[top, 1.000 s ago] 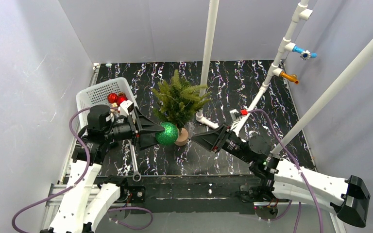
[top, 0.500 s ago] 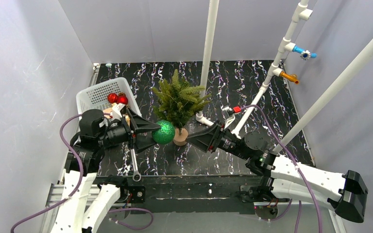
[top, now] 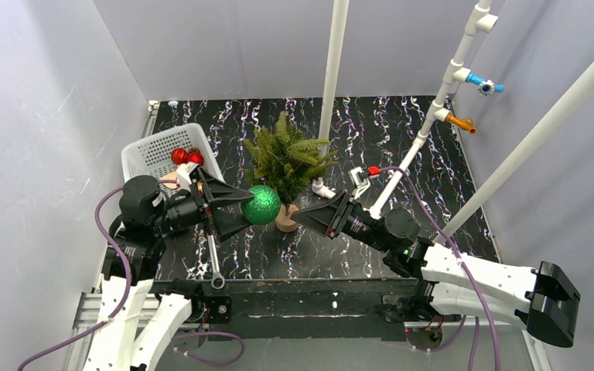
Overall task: Decorate the small christmas tree
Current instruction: Adjust the decoration item.
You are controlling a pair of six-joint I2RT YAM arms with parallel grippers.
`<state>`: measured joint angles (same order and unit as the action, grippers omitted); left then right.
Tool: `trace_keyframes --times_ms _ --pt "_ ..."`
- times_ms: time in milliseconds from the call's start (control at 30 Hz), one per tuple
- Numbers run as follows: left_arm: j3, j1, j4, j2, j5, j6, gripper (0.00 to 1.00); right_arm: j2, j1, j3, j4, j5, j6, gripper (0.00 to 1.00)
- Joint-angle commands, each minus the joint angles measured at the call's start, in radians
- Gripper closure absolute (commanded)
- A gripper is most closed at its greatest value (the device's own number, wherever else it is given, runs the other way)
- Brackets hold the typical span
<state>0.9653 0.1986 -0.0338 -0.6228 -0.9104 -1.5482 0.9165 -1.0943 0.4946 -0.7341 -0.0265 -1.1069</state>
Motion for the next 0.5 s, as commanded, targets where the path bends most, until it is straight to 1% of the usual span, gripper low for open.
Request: trace_keyframes --times_ms 0,133,333,367,400,433,467 --pt "0.090 0.001 -0.062 -0.025 -0.087 -0.053 0.65 -0.013 -0.003 0.010 -0.113 0.053 -0.020 0.44" --pt "0.139 0.002 -0.059 -0.042 -0.101 -0.059 0.66 -0.009 -0.003 0.013 -0.171 0.055 -0.014 0.44" --pt "0.151 0.002 -0.050 -0.036 -0.094 -0.072 0.66 0.026 0.001 0.038 -0.207 0.034 -0.017 0.43" --pt "0.156 0.002 -0.049 -0.033 -0.094 -0.070 0.67 0.061 0.012 0.051 -0.273 0.034 -0.046 0.42" --pt "0.155 0.002 -0.049 -0.033 -0.093 -0.070 0.67 0.074 0.020 0.070 -0.274 0.034 -0.055 0.41" --pt "0.153 0.001 -0.050 -0.028 -0.088 -0.070 0.67 0.097 0.026 0.089 -0.280 0.002 -0.068 0.41" --pt "0.156 0.001 -0.051 -0.027 -0.090 -0.069 0.67 0.123 0.028 0.090 -0.328 0.007 -0.088 0.41"
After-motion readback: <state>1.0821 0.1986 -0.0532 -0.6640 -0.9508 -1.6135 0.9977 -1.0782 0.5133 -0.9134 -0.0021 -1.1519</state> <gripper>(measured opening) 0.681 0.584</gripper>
